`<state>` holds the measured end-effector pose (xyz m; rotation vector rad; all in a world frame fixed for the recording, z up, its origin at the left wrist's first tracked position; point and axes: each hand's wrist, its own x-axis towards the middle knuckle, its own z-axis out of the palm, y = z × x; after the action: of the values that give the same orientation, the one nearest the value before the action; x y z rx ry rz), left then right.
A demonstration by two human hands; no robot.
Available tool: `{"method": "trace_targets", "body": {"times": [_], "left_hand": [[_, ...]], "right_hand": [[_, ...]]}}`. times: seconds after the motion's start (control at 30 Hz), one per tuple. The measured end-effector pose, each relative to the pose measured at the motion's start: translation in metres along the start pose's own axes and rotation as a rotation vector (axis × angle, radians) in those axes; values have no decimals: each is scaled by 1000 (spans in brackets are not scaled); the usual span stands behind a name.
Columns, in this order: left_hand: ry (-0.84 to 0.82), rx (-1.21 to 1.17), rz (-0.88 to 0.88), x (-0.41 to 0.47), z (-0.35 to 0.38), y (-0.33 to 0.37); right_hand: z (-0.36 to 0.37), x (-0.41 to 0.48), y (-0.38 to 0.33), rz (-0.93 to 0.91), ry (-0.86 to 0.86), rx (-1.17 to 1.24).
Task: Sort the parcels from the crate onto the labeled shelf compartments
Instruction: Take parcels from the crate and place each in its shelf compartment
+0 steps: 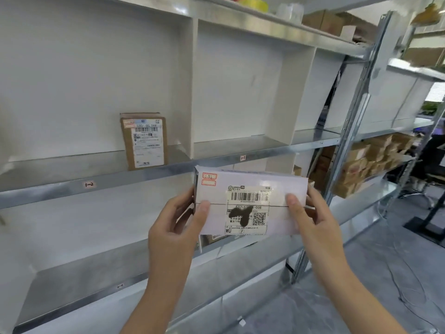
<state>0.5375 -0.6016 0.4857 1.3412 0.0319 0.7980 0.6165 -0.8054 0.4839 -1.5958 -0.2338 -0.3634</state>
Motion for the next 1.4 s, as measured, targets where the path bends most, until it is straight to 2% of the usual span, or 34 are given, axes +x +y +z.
{"method": "trace_targets", "body": {"times": [0.27, 0.63, 1.0, 1.4], "left_hand": [[-6, 30, 37, -12, 100, -13], [-75, -25, 68, -5, 182, -25], [-24, -79, 52, 40, 211, -60], [102, -36, 57, 136, 215, -108]], "right_hand": [[-84, 50, 8, -55, 15, 47], [-153, 86, 14, -84, 91, 58], [-147, 156, 36, -111, 62, 30], [-79, 272, 73, -135, -90, 23]]}}
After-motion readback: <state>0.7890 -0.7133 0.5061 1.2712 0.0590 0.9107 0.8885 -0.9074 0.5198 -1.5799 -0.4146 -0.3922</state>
